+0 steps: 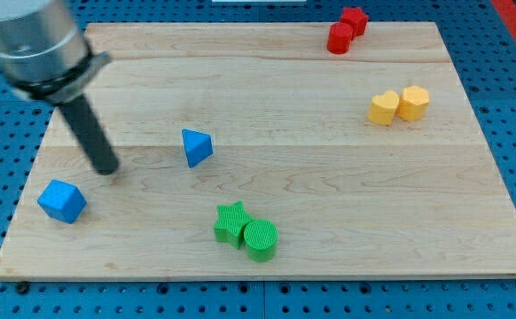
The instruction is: Slide the blue triangle towards the blue cube
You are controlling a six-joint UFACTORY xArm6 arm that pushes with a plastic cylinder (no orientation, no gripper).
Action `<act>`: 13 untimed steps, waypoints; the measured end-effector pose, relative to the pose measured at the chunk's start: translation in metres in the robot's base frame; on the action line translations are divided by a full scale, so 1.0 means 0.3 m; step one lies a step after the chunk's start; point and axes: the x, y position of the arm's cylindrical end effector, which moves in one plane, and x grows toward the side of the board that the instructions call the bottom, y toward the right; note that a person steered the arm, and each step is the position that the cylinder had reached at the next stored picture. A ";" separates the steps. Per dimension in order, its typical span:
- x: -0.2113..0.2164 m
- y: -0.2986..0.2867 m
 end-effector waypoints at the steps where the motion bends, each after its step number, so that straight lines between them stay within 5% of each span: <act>1: 0.087 0.252; 3: -0.161 0.457; 5: -0.121 0.056; 7: -0.125 0.189; 9: 0.133 0.140; 10: 0.059 0.013; 11: 0.001 0.190; 12: -0.126 0.125; 13: -0.070 -0.084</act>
